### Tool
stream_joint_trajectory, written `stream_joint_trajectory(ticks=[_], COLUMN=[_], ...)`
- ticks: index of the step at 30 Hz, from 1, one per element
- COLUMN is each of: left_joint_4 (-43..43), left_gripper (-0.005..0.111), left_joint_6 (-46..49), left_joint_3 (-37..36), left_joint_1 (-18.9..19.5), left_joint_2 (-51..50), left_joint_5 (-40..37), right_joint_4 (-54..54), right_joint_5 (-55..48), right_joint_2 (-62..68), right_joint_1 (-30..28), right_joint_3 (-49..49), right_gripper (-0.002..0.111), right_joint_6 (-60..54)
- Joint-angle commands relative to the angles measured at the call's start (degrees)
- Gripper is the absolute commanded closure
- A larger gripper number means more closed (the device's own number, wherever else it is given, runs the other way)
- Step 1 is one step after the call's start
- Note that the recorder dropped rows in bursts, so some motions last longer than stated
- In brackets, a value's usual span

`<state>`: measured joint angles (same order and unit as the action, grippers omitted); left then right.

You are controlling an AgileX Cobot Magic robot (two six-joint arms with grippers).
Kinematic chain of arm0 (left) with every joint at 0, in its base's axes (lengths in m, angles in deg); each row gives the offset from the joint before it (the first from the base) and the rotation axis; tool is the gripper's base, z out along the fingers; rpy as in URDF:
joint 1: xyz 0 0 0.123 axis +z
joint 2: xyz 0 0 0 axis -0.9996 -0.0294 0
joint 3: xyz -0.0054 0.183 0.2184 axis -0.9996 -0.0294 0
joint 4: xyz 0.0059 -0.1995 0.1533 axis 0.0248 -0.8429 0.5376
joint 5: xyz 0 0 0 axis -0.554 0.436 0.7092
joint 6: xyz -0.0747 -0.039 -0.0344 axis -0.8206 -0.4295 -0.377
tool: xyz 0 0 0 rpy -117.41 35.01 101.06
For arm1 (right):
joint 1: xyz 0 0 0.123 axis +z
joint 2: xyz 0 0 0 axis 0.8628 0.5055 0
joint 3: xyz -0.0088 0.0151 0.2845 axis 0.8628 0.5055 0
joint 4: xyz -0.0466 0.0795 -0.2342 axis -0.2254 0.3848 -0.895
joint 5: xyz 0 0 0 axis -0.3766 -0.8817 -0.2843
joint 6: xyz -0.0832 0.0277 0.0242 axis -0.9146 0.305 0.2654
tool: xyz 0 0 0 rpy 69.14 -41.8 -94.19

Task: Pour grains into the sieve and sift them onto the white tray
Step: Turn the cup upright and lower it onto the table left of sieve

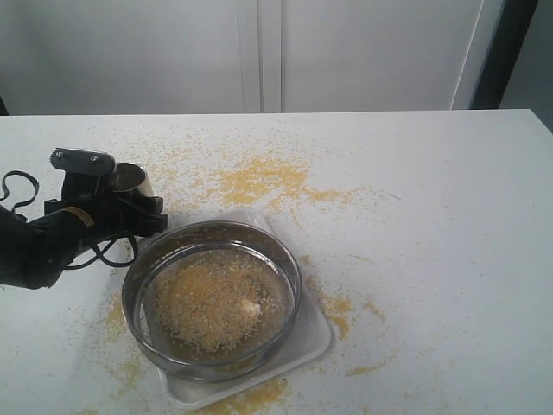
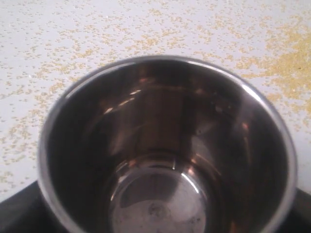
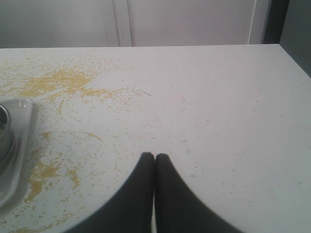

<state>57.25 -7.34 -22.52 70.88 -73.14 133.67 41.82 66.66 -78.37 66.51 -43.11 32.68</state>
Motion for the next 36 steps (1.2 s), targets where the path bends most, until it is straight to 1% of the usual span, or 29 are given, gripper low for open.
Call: stream_joint_trajectory(ticks=[1,7,15,23,24,26,30,32,34,36], left_joint_4=[-3.17,-4.42,-5.38,-5.38,-5.38,-5.27,-5.38,-5.48,-5.48,-5.48], left_gripper=[0.107,0.107,0.107,0.106,0.103,0.092,0.056,0.041,0.028,0.02], left_joint_6=[0.51,2.89,4.43,3.35,2.6,2.26,2.26,2.26,2.26,2.26], left_joint_3=[0.24,1.01,5.41,5.41,5.41,5.41,5.41,5.41,5.41,5.41], left_joint_1=[0.17,0.17,0.17,0.17,0.17,0.17,0.17,0.17,0.17,0.17], left_joint_2=[-0.09,-0.09,-0.09,-1.36,-1.68,-2.04,-2.04,-2.04,-1.94,-1.59], left_joint_5=[0.73,0.12,-9.18,-9.91,-9.91,-9.67,-9.26,-9.26,-9.26,-9.52], right_joint_4=[-0.48,-0.48,-0.37,-0.37,-0.37,-0.37,-0.47,-0.47,-0.47,-0.47], right_joint_5=[0.5,0.5,0.5,0.5,0.5,0.5,0.5,0.5,0.5,0.5], right_joint_2=[-0.33,-0.33,-0.33,-0.33,-0.33,-0.33,-0.33,-0.33,-0.33,-0.33], right_joint_1=[0.09,0.09,0.09,0.09,0.09,0.09,0.09,0.09,0.09,0.09], right_joint_3=[0.32,0.32,0.32,0.32,0.32,0.32,0.32,0.32,0.32,0.32], right_gripper=[0.108,0.108,0.108,0.108,0.108,0.108,0.108,0.108,0.108,0.108], right_joint_6=[0.15,0.15,0.15,0.15,0.15,0.15,0.15,0.15,0.15,0.15])
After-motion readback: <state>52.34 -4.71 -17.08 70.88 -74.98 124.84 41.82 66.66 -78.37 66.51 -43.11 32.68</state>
